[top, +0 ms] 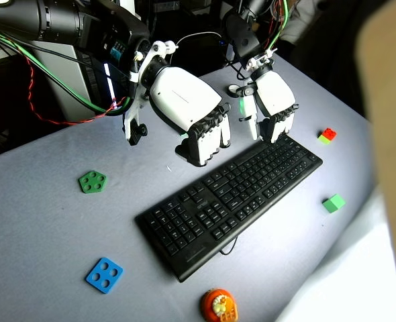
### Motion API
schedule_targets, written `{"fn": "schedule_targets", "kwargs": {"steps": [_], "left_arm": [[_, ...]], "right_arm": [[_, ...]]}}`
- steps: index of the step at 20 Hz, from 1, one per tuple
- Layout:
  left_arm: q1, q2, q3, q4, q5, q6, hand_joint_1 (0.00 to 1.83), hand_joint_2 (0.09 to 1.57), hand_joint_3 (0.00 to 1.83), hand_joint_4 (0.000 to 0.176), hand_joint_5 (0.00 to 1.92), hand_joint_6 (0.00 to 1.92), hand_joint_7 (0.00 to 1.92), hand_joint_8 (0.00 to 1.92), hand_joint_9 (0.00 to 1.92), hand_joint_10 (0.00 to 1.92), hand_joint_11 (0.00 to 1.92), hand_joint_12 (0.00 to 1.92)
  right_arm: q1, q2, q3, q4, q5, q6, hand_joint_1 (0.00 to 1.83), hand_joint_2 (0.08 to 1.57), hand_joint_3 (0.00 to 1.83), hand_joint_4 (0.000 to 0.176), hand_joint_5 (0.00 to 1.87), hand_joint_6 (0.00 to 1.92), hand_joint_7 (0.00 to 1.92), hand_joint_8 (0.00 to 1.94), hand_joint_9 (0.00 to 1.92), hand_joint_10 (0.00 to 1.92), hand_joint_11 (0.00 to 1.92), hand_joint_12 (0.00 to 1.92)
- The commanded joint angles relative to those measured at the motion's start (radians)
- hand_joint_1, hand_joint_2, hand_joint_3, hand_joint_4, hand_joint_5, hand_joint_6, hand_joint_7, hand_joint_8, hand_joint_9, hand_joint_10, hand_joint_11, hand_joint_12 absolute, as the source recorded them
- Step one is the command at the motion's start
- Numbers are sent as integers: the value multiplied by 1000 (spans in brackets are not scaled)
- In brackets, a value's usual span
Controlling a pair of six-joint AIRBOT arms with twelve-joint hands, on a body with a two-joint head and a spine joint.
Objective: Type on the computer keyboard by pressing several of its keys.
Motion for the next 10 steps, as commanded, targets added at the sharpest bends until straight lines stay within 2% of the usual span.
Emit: {"fn": "schedule_targets", "kwargs": {"steps": [1, 2, 3, 4, 8, 10], "left_arm": [[-3, 8, 0, 62, -72, 1, 1108, 1202, 238, 36, 32, 92, 66, 59, 26, 131, 0, 598], [-2, 9, -1, 62, -72, 1, 1108, 1202, 238, 36, 32, 92, 66, 59, 26, 131, 0, 598], [3, 10, -4, 62, -72, 1, 1095, 1282, 50, 38, 63, 22, 71, 3, 45, 42, 0, 547], [8, 10, -6, 62, -72, -3, 1093, 1292, 36, 35, 72, 17, 76, 2, 47, 31, 0, 537], [28, 7, -6, 64, -64, -4, 1059, 1308, 34, 33, 64, 10, 65, 1, 45, 24, 0, 521], [54, 6, 11, 155, 8, -22, 1059, 1281, 9, 36, 54, 3, 51, 2, 39, 13, 0, 470]], "right_arm": [[12, 2, -1, -101, 42, 3, 1040, 1081, 264, 7, 67, 197, 63, 51, 32, 232, 0, 801], [12, 2, -1, -101, 42, 3, 1040, 1081, 264, 7, 67, 197, 63, 51, 32, 232, 0, 801], [13, 1, 0, -101, 42, 3, 1016, 1205, 55, 9, 107, 79, 69, 4, 52, 153, 0, 747], [13, 1, 2, -101, 42, 4, 1004, 1224, 32, 10, 115, 55, 83, 3, 76, 139, 0, 816], [4, 4, 36, -132, -37, -33, 1001, 1229, 31, 12, 119, 54, 93, 7, 75, 136, 0, 817], [-7, 12, 78, -177, -167, -60, 1016, 1218, 18, 5, 127, 49, 89, 6, 89, 132, 0, 816]]}}
